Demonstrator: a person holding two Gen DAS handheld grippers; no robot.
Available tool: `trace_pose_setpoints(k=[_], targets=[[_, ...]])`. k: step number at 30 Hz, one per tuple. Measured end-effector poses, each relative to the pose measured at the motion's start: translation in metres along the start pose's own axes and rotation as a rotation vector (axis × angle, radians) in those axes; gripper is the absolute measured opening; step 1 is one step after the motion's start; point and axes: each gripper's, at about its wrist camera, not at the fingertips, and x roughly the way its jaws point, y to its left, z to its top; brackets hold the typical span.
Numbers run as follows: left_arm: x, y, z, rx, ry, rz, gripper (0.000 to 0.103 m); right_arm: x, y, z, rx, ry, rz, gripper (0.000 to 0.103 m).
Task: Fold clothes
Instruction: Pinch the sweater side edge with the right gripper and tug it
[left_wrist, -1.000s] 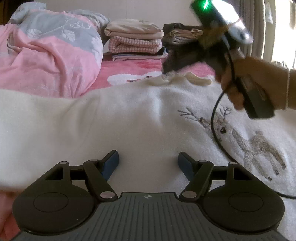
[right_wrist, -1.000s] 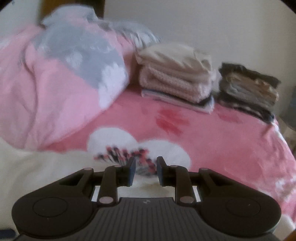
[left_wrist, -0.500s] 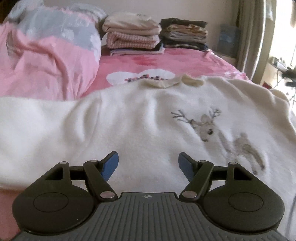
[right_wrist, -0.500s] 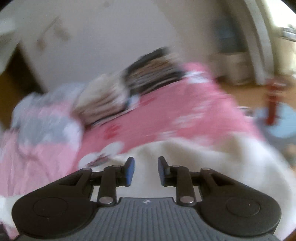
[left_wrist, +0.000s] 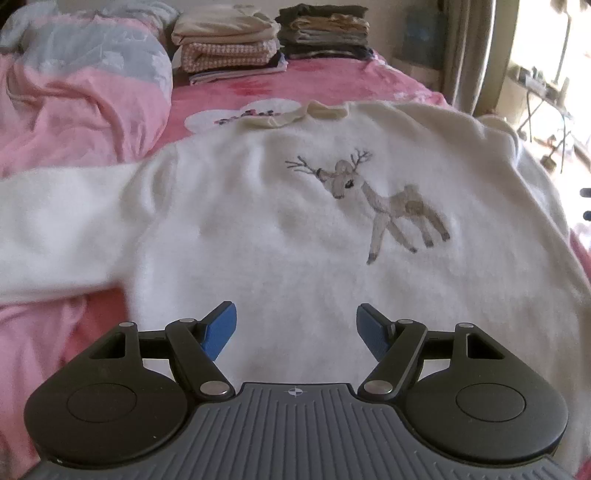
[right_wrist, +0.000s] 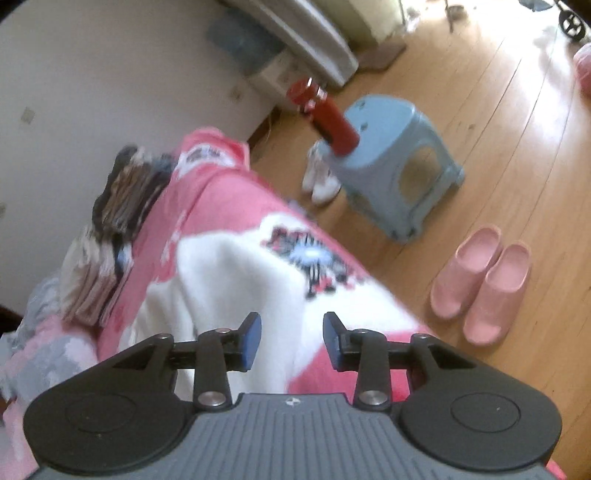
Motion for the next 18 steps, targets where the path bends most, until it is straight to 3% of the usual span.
trace_pose_setpoints(k=[4,13,18], targets=[[-0.008,-0.005,-0.003,0.024,0.021,0.009,0.072,0.009,-0.001,-0.011,-0.012,0.077,0.036,0.04],[0.015,-0.049,-0.013,0.046,0.031,-0.104,0.072,0.031,0.017,-0.023,-0.147,0.144,0.019,0.041],[0.024,-0.065,-0.019,0.116,0.03,-0.104,0.072,0.036,0.034,-0.026,-0.288,0.147,0.01,0.03]])
